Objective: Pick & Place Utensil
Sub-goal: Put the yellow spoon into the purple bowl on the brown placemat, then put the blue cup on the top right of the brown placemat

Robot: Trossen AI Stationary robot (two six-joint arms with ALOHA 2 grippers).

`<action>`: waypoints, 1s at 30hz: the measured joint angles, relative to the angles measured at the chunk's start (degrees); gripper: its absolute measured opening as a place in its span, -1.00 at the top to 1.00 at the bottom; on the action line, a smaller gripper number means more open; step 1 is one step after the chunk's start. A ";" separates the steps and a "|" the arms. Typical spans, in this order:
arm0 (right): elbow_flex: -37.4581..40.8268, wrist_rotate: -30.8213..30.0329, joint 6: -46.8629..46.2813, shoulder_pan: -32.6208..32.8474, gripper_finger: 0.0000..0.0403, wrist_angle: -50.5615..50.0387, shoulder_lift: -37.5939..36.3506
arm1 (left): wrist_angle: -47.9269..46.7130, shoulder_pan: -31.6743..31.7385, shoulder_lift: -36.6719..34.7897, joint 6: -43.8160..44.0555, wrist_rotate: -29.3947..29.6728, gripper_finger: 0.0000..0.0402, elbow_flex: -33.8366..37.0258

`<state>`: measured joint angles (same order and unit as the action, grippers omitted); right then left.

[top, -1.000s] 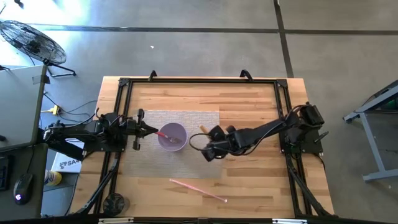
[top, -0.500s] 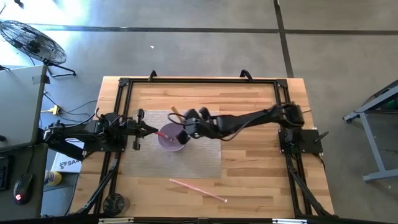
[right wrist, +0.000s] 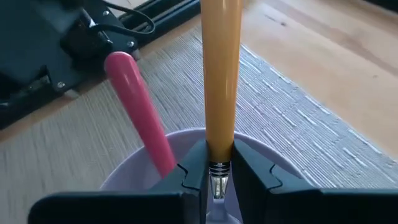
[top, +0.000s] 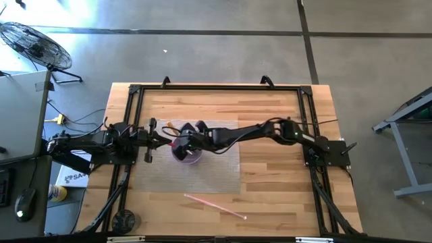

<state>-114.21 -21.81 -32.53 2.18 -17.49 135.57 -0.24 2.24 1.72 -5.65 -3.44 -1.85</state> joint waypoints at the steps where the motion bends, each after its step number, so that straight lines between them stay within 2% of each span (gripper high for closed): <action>1: -0.11 0.25 -0.03 -0.02 0.77 0.60 0.60 | 0.01 -0.01 0.00 0.00 0.00 0.99 -0.01; 10: -0.16 1.40 1.63 0.11 0.75 1.50 1.61 | 0.01 -0.02 0.00 0.00 0.00 0.99 -0.01; 14: 0.06 3.55 2.49 0.06 0.65 1.69 1.61 | 0.01 -0.01 0.01 0.00 0.01 0.99 -0.01; 23: 2.99 2.83 3.68 0.15 0.45 2.81 1.70 | 0.01 -0.01 0.00 0.00 0.04 0.99 0.00; 30: -0.92 2.91 9.90 1.45 0.44 2.06 1.68 | 0.01 -0.02 0.00 0.00 0.04 0.99 0.00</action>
<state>-115.12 -18.89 -22.63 3.63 -15.43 137.25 -0.23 2.22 1.72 -5.65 -3.40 -1.85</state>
